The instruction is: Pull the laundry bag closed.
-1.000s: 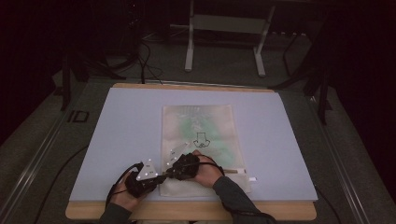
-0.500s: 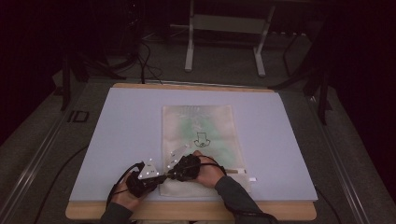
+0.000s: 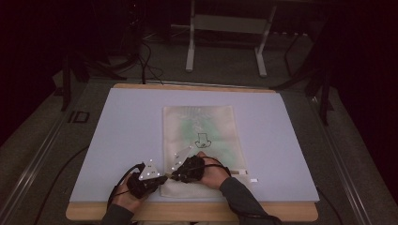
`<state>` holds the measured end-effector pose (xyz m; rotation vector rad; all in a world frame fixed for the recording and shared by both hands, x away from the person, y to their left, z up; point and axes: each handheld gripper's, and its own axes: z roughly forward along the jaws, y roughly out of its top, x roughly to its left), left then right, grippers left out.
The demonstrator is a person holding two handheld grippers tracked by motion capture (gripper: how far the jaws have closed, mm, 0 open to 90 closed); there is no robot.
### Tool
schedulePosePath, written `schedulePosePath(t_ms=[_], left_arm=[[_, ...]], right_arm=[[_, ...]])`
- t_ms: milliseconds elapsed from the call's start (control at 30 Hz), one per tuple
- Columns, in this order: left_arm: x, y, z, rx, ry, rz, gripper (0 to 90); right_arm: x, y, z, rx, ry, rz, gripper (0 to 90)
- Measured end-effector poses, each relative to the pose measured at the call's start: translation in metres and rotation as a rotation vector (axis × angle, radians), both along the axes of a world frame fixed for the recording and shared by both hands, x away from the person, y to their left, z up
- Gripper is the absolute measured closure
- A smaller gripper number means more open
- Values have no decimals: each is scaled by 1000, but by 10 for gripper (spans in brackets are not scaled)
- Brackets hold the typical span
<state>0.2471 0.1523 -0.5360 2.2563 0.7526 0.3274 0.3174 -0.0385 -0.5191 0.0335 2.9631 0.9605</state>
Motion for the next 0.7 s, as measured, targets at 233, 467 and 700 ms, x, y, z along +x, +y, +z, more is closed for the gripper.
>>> schedulePosePath(t_ms=[233,467,700], left_arm=[[4,9,0,-107,44,20,890],[8,11,6,-151,11,104,889],[13,3,2,-127,22,115,889]], right_arm=[[2,2,-2,18,0,3,821],[3,4,-3,30,2,1,821],[3,7,-3,30,-5,4,820]])
